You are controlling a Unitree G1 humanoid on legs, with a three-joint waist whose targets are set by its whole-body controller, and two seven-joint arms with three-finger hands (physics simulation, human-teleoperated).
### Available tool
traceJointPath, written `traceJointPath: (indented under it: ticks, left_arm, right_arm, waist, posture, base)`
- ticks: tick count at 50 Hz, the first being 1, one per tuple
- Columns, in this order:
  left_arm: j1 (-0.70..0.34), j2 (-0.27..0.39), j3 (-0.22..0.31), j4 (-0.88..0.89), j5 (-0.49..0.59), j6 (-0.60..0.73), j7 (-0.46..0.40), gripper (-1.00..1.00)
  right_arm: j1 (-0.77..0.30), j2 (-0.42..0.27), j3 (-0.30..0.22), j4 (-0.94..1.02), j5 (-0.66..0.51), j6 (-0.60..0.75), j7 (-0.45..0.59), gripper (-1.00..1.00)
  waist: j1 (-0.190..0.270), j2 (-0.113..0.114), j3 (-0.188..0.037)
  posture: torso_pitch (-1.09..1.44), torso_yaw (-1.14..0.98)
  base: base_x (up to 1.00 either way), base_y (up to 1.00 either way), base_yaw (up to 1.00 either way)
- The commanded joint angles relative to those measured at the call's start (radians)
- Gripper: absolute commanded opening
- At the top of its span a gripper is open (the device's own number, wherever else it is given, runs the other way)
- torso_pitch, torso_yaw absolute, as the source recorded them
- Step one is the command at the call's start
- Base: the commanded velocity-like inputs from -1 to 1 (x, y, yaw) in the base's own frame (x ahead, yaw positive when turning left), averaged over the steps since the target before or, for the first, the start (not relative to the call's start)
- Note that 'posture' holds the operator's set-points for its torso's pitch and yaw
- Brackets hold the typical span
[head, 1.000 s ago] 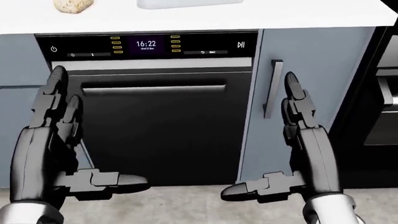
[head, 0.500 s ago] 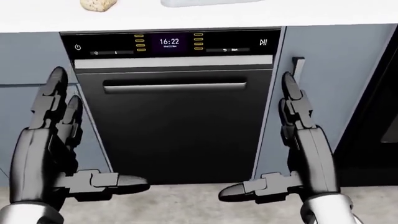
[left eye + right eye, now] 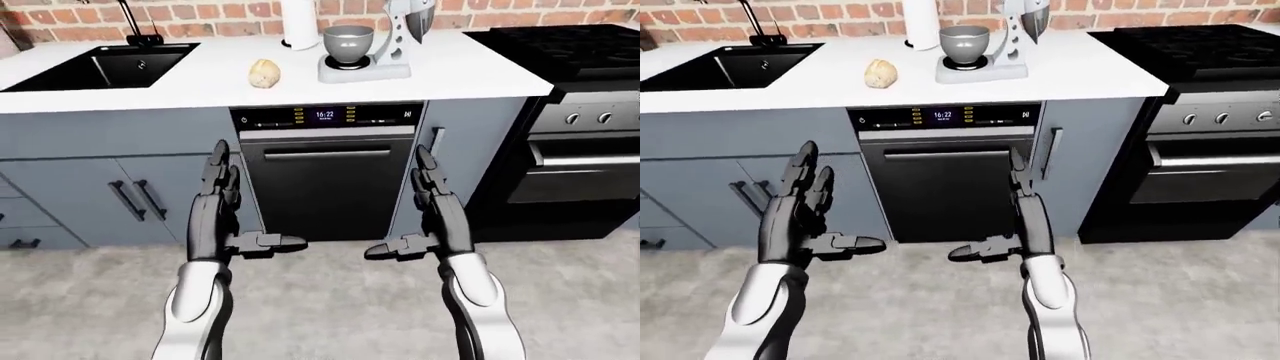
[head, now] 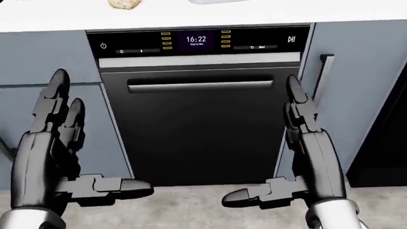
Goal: Place the bread in the stand mixer bowl.
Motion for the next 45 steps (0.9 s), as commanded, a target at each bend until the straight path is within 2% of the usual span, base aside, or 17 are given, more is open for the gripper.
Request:
traceJointPath:
  ticks: [1, 7, 10, 12, 15, 19, 21, 22, 23, 24, 26, 32, 33, 34, 37, 38, 45]
  left_arm:
    - [-0.024, -0.003, -0.019, -0.045, -0.002, -0.035, -0.004, 1.00]
    - [-0.023, -0.003, -0.018, -0.040, -0.004, -0.040, -0.006, 1.00]
    - [-0.023, -0.003, -0.015, -0.044, -0.006, -0.036, -0.007, 1.00]
    - [-0.021, -0.003, -0.017, -0.042, -0.005, -0.040, -0.007, 1.00]
    - [-0.021, -0.004, -0.018, -0.045, -0.004, -0.037, -0.006, 1.00]
    - [-0.019, -0.005, -0.019, -0.042, -0.004, -0.042, -0.006, 1.00]
    - [-0.019, -0.004, -0.019, -0.043, -0.004, -0.041, -0.006, 1.00]
    - [-0.018, -0.005, -0.018, -0.044, -0.005, -0.041, -0.006, 1.00]
    - [-0.018, -0.004, -0.018, -0.045, -0.005, -0.040, -0.006, 1.00]
    - [-0.018, -0.004, -0.018, -0.048, -0.006, -0.038, -0.006, 1.00]
    - [-0.017, -0.005, -0.019, -0.049, -0.005, -0.039, -0.005, 1.00]
    - [-0.015, -0.005, -0.018, -0.044, -0.006, -0.044, -0.006, 1.00]
    - [-0.014, -0.005, -0.018, -0.044, -0.006, -0.045, -0.006, 1.00]
    - [-0.013, -0.005, -0.018, -0.042, -0.007, -0.047, -0.006, 1.00]
    - [-0.012, -0.004, -0.017, -0.044, -0.007, -0.047, -0.006, 1.00]
    - [-0.011, -0.004, -0.017, -0.047, -0.008, -0.045, -0.006, 1.00]
    - [-0.010, -0.005, -0.019, -0.042, -0.007, -0.050, -0.006, 1.00]
  right_arm:
    - [-0.024, -0.007, -0.019, -0.048, -0.002, -0.036, -0.009, 1.00]
    - [-0.026, -0.008, -0.018, -0.051, -0.004, -0.032, -0.009, 1.00]
    - [-0.026, -0.007, -0.017, -0.052, -0.004, -0.031, -0.010, 1.00]
    - [-0.026, -0.007, -0.016, -0.055, -0.005, -0.029, -0.010, 1.00]
    - [-0.024, -0.007, -0.016, -0.056, -0.005, -0.030, -0.010, 1.00]
    - [-0.025, -0.007, -0.016, -0.054, -0.006, -0.030, -0.010, 1.00]
    - [-0.024, -0.006, -0.015, -0.055, -0.006, -0.031, -0.010, 1.00]
    - [-0.024, -0.006, -0.014, -0.054, -0.007, -0.031, -0.010, 1.00]
    - [-0.024, -0.006, -0.014, -0.055, -0.007, -0.031, -0.010, 1.00]
    - [-0.024, -0.006, -0.014, -0.056, -0.007, -0.030, -0.010, 1.00]
    - [-0.023, -0.006, -0.013, -0.057, -0.007, -0.029, -0.010, 1.00]
    - [-0.022, -0.005, -0.013, -0.047, -0.004, -0.042, -0.009, 1.00]
    - [-0.022, -0.004, -0.014, -0.044, 0.002, -0.048, -0.008, 1.00]
    - [-0.018, -0.003, -0.015, -0.042, 0.006, -0.055, -0.008, 1.00]
    - [-0.012, -0.002, -0.012, -0.053, 0.013, -0.073, -0.007, 1.00]
    - [-0.014, -0.002, -0.015, -0.052, 0.014, -0.062, -0.009, 1.00]
    - [-0.016, -0.004, -0.017, -0.044, 0.017, -0.057, -0.016, 1.00]
  waist:
    - [-0.006, -0.006, -0.019]
    - [-0.008, -0.068, -0.012]
    - [-0.009, -0.133, -0.022]
    - [-0.018, -0.105, -0.013]
    - [-0.014, -0.106, -0.022]
    - [-0.012, -0.066, -0.009]
    - [-0.015, -0.030, -0.008]
    - [-0.016, -0.001, -0.015]
    - [-0.014, 0.046, -0.030]
    - [-0.006, 0.009, -0.023]
    - [-0.005, 0.004, -0.015]
    - [-0.007, -0.055, -0.010]
    - [-0.002, -0.079, 0.001]
    - [0.003, -0.076, -0.003]
    - [0.018, -0.114, -0.017]
    - [0.013, -0.096, -0.011]
    - [0.006, -0.068, -0.029]
  posture:
    - [0.00, 0.00]
    - [0.00, 0.00]
    - [0.00, 0.00]
    - [0.00, 0.00]
    - [0.00, 0.00]
    - [0.00, 0.00]
    - [0.00, 0.00]
    - [0.00, 0.00]
    - [0.00, 0.00]
    - [0.00, 0.00]
    - [0.00, 0.00]
    - [0.00, 0.00]
    - [0.00, 0.00]
    - [0.00, 0.00]
    - [0.00, 0.00]
    - [0.00, 0.00]
    - [0.00, 0.00]
  base:
    - [0.00, 0.21, 0.00]
    - [0.00, 0.20, 0.00]
    - [0.00, 0.21, 0.00]
    - [0.00, 0.21, 0.00]
    - [0.00, 0.21, 0.00]
    - [0.00, 0.21, 0.00]
    - [0.00, 0.21, 0.00]
    - [0.00, 0.20, 0.00]
    - [0.00, 0.20, 0.00]
    - [0.00, 0.21, 0.00]
    - [0.00, 0.21, 0.00]
    - [0.00, 0.21, 0.00]
    - [0.00, 0.00, 0.00]
    - [0.00, 0.00, 0.00]
    - [0.00, 0.00, 0.00]
    - [0.00, 0.00, 0.00]
    - [0.00, 0.00, 0.00]
